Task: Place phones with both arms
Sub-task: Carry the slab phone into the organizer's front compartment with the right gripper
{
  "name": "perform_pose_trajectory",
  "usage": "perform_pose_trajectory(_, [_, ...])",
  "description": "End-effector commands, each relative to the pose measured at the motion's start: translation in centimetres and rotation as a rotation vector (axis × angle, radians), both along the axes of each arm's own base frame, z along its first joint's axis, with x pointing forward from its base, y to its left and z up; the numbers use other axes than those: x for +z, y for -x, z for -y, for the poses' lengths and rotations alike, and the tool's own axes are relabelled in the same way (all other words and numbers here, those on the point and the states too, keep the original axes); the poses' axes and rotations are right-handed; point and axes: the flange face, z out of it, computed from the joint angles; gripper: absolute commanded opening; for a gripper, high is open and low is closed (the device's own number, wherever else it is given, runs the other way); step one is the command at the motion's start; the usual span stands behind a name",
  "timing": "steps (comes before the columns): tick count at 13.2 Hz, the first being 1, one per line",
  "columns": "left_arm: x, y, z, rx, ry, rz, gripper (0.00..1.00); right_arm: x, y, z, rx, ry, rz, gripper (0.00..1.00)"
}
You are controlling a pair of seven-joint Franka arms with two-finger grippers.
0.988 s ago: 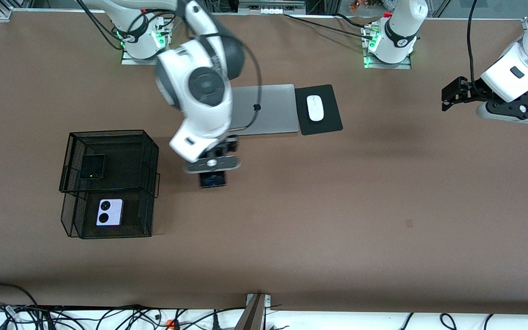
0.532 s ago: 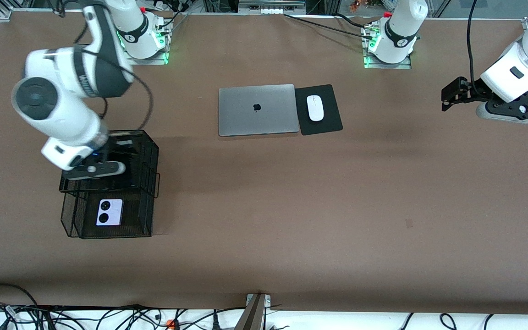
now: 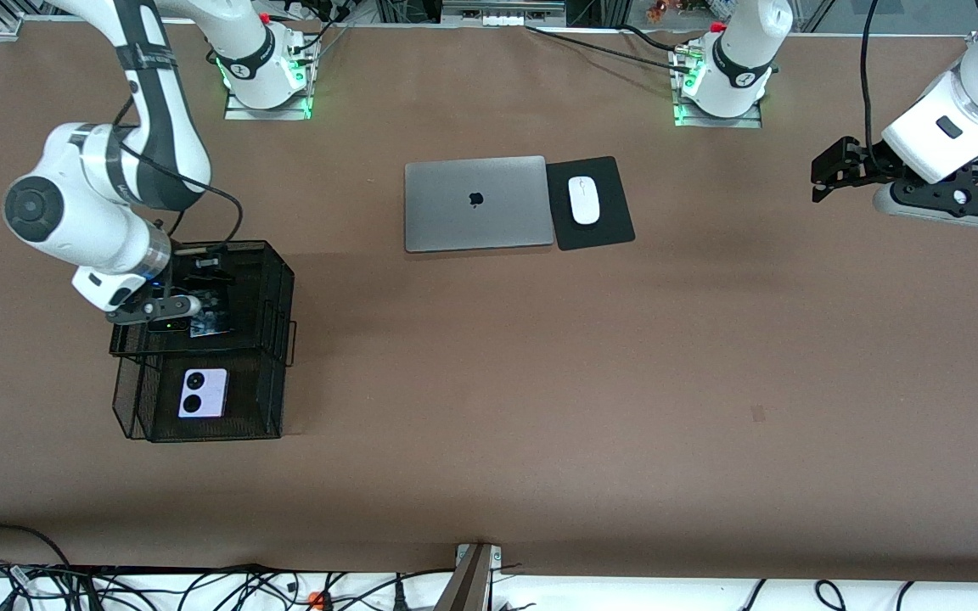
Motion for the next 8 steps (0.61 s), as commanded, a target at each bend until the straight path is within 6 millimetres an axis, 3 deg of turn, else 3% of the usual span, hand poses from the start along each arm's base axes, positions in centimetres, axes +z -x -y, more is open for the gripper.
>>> perform_pose_trajectory(1, [0.7,-0.4,-0.3,-0.007,-0.046,0.002,1.00,-0.7,-0.1,-2.2,-0.011,-0.010,0.004,0.00])
perform_pose_trajectory(4, [1.1,0.7,-0.6,0.007,-0.051,-0.031,1.00,-2.1,-0.5,-2.7,-0.021,0.010,0.017,0.00])
perform_pose_trajectory(5, [1.2,0.9,-0.4,0.006,-0.052,-0.035,1.00,-2.3,-0.8,-2.9,-0.032,0.008,0.012,0.43])
perform_pose_trajectory(6, [1.4,1.1,-0.5,0.006,-0.050,-0.034,1.00,-2.2,-1.4,-2.7,-0.039,-0.002,0.016,0.99])
perform_pose_trajectory(8, [1.5,1.2,-0.7,0.008,-0.048,-0.038,1.00,-1.0,-2.0,-2.3,-0.042,-0.011,0.012,1.00])
